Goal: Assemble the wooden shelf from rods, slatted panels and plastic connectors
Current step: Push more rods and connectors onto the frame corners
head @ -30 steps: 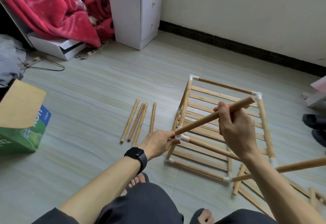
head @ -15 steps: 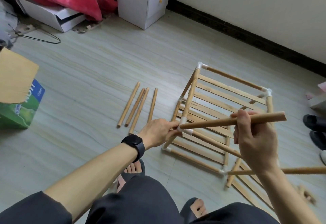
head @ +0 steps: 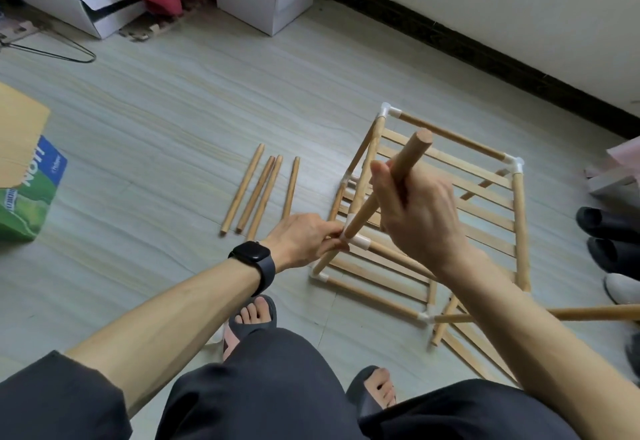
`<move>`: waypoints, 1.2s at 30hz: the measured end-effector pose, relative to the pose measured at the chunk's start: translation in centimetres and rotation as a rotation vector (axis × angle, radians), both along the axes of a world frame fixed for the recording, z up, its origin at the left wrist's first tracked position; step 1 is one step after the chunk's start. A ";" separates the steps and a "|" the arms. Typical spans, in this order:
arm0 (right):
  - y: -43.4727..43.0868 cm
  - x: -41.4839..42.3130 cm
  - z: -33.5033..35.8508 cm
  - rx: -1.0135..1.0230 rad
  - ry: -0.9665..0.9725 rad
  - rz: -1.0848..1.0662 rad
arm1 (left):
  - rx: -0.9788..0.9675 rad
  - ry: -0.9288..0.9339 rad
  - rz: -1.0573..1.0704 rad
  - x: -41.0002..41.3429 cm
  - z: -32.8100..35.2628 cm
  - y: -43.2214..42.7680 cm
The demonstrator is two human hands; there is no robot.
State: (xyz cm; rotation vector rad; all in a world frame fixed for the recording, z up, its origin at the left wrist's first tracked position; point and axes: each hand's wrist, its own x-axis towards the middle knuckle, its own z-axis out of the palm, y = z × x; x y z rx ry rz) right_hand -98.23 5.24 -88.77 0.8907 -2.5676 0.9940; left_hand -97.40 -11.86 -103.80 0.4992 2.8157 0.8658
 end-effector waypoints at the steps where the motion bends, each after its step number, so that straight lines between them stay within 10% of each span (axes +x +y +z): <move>1: 0.5 0.0 -0.2 -0.026 -0.019 -0.005 | -0.008 -0.020 -0.012 0.0 0.1 0.0; 13: 0.9 3.1 0.1 0.064 -0.050 -0.168 | -0.146 -0.228 -0.069 -0.2 4.5 0.1; 18: 0.0 3.5 0.5 -0.377 -0.449 -0.156 | -0.442 0.115 -0.049 -3.6 7.1 0.4; 23: 1.4 3.6 -0.5 -0.425 -0.394 -0.126 | -0.740 0.320 -0.429 -6.7 7.0 2.1; 36: 13.3 5.9 -0.4 -0.271 -0.247 -0.322 | -0.527 0.368 -0.465 -4.2 5.5 5.6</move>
